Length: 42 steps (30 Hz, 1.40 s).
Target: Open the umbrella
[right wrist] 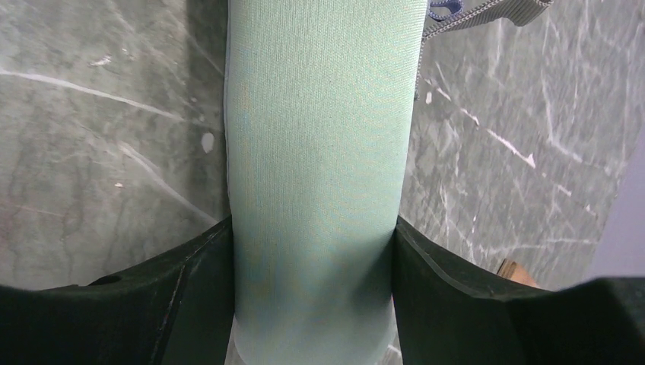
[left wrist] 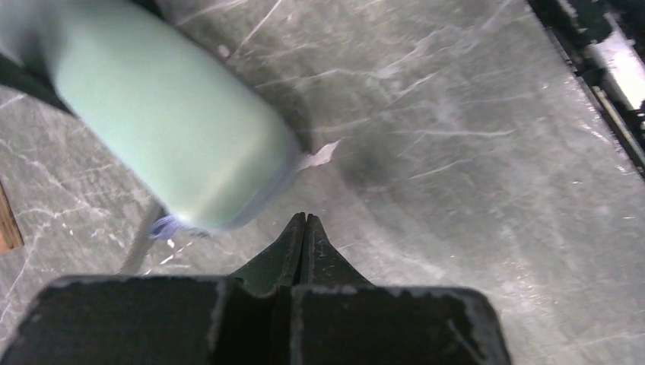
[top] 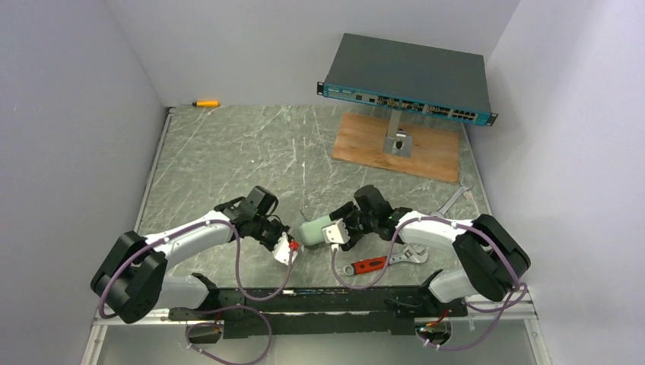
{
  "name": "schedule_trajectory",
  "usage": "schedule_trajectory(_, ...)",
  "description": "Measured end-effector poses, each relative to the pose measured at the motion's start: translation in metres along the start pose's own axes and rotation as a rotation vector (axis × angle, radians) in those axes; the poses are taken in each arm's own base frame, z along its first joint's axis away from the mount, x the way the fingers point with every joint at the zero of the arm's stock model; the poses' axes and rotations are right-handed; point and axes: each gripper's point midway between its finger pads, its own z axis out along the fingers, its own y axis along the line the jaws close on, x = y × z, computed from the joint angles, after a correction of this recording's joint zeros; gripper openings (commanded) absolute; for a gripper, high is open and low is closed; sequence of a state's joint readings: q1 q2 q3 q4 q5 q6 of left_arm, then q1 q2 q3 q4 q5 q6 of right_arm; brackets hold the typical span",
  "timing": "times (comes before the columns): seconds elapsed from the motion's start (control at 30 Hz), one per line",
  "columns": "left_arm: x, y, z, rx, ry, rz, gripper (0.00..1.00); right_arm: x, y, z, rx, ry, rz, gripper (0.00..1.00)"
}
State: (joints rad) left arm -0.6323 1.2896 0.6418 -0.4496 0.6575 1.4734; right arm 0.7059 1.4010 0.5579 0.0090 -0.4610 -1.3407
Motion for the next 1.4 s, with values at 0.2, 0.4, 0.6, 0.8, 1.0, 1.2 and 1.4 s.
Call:
schedule_trajectory(0.2,-0.003,-0.013,0.003,0.011,0.0,-0.008,0.3,0.011,-0.004,-0.005,0.018,0.028,0.061,0.38)
schedule_trajectory(0.4,0.021,0.01,-0.007,-0.095,0.047,-0.138,0.64,0.012,0.004,-0.012,0.022,0.03,0.003,0.37)
schedule_trajectory(0.6,0.021,0.032,-0.004,-0.145,0.029,-0.118,0.61,0.012,0.005,-0.013,0.02,0.029,-0.022,0.36)
schedule_trajectory(0.8,0.012,0.054,0.009,-0.14,-0.012,-0.095,0.59,0.012,0.005,-0.012,0.018,0.026,-0.037,0.36)
schedule_trajectory(1.0,0.006,0.056,0.022,-0.112,-0.029,-0.075,0.37,0.011,0.004,-0.012,0.018,0.023,-0.04,0.36)
schedule_trajectory(1.2,0.008,0.049,0.026,-0.08,-0.022,-0.089,0.06,0.013,0.004,-0.012,0.019,0.028,-0.038,0.36)
schedule_trajectory(1.4,0.009,0.047,0.025,-0.073,-0.014,-0.064,0.0,0.013,0.004,-0.012,0.018,0.028,-0.039,0.34)
